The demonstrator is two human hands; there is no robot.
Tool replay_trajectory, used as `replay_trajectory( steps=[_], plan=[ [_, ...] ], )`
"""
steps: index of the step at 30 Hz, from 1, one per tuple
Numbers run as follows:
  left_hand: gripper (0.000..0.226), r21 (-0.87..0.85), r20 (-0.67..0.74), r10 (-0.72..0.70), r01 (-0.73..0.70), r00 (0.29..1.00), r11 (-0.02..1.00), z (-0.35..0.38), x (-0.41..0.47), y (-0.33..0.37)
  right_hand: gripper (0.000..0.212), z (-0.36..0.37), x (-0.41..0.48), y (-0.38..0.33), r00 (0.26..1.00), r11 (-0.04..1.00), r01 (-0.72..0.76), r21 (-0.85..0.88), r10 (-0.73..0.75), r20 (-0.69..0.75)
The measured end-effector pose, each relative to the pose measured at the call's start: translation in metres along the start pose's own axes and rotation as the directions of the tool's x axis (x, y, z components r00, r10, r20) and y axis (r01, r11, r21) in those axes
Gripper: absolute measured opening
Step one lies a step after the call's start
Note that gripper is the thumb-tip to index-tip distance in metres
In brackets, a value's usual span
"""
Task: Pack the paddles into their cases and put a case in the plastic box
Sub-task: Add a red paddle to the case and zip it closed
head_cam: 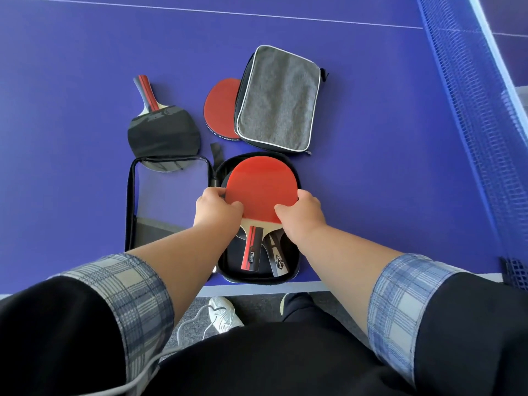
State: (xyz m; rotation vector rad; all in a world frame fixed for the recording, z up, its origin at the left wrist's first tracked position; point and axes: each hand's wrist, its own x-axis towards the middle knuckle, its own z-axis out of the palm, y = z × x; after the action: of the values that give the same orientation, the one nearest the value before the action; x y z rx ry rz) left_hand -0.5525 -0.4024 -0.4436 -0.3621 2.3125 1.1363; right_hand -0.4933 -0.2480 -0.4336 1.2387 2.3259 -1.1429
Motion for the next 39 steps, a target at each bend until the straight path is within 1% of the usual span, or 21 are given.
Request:
replay_trajectory(
  steps=[2,4,8,10,13,14,15,17,19,20,22,24,25,27,28,31,32,34,35,37,39],
  plan=[
    [0.045,0.004,0.004,0.020,-0.020,1.000,1.000,-0.001,0.000,0.000,0.044,0.001,-0.001,-0.003,1.000,1.000,-0.007,-0.022,0.007,0.014],
    [0.041,0.017,0.015,0.065,-0.065,0.998,0.998,-0.002,0.003,0.001,0.049,0.001,0.000,-0.006,1.000,0.999,-0.010,-0.047,0.012,0.029],
    [0.053,0.091,0.044,0.107,-0.110,0.993,0.990,-0.003,0.011,0.006,0.055,-0.004,0.006,-0.009,0.999,0.996,-0.015,-0.091,0.019,0.049],
    [0.055,0.108,0.062,0.132,-0.138,0.989,0.985,-0.006,0.010,0.006,0.059,-0.005,0.005,-0.009,0.998,0.994,-0.020,-0.107,0.026,0.056],
    [0.043,0.106,0.068,0.179,-0.186,0.981,0.977,-0.016,0.002,0.000,0.067,-0.002,-0.004,-0.012,0.999,0.996,-0.031,-0.086,0.031,-0.009],
    [0.039,0.100,0.047,0.178,-0.182,0.983,0.978,-0.022,0.000,-0.004,0.071,0.001,-0.008,-0.013,0.999,0.996,-0.003,-0.094,-0.002,-0.052],
    [0.039,0.088,0.021,0.163,-0.164,0.986,0.983,-0.031,-0.001,-0.010,0.074,0.006,-0.015,-0.015,0.994,0.991,0.056,-0.122,-0.066,-0.085],
    [0.050,0.094,-0.051,0.118,-0.113,0.992,0.989,-0.052,-0.001,-0.028,0.073,0.019,-0.031,-0.022,0.964,0.950,0.237,-0.202,-0.256,-0.073],
    [0.055,0.181,-0.179,0.099,-0.066,0.979,0.981,-0.078,-0.002,-0.051,0.065,0.037,-0.049,-0.031,0.899,0.858,0.430,-0.282,-0.434,0.049],
    [0.056,0.234,-0.248,0.086,-0.026,0.965,0.972,-0.091,-0.003,-0.063,0.061,0.048,-0.057,-0.035,0.861,0.803,0.505,-0.317,-0.493,0.124],
    [0.063,0.285,-0.322,-0.008,0.105,0.947,0.953,-0.115,-0.004,-0.084,0.058,0.068,-0.073,-0.042,0.805,0.729,0.593,-0.343,-0.538,0.249],
    [0.070,0.239,-0.287,-0.163,0.235,0.944,0.942,-0.134,-0.006,-0.103,0.060,0.086,-0.086,-0.049,0.778,0.724,0.619,-0.306,-0.512,0.363],
    [0.071,0.185,-0.241,-0.210,0.257,0.947,0.949,-0.141,-0.006,-0.110,0.063,0.094,-0.091,-0.051,0.769,0.732,0.617,-0.288,-0.484,0.418],
    [0.067,0.087,-0.152,-0.213,0.228,0.965,0.970,-0.149,-0.007,-0.120,0.068,0.107,-0.099,-0.057,0.746,0.741,0.612,-0.277,-0.424,0.513],
    [0.065,0.067,-0.120,-0.204,0.213,0.972,0.975,-0.151,-0.008,-0.121,0.069,0.112,-0.102,-0.061,0.735,0.739,0.612,-0.283,-0.399,0.549],
    [0.052,0.046,-0.014,-0.231,0.231,0.973,0.972,-0.151,-0.012,-0.120,0.078,0.123,-0.108,-0.071,0.713,0.738,0.597,-0.315,-0.308,0.629],
    [0.045,-0.004,0.026,-0.243,0.243,0.970,0.970,-0.150,-0.014,-0.118,0.081,0.127,-0.110,-0.074,0.707,0.739,0.590,-0.324,-0.280,0.649],
    [0.029,-0.173,0.095,-0.250,0.263,0.964,0.949,-0.150,-0.017,-0.115,0.085,0.131,-0.115,-0.077,0.701,0.728,0.597,-0.337,-0.270,0.660],
    [0.024,-0.243,0.100,-0.235,0.252,0.967,0.937,-0.151,-0.020,-0.112,0.085,0.131,-0.119,-0.079,0.708,0.731,0.600,-0.326,-0.295,0.642],
    [0.018,-0.306,0.072,-0.161,0.175,0.984,0.936,-0.150,-0.024,-0.105,0.081,0.128,-0.125,-0.081,0.741,0.762,0.591,-0.266,-0.382,0.552],
    [0.019,-0.341,0.042,-0.086,0.095,0.995,0.935,-0.149,-0.028,-0.094,0.073,0.120,-0.132,-0.085,0.759,0.790,0.588,-0.174,-0.463,0.458]
  ],
)
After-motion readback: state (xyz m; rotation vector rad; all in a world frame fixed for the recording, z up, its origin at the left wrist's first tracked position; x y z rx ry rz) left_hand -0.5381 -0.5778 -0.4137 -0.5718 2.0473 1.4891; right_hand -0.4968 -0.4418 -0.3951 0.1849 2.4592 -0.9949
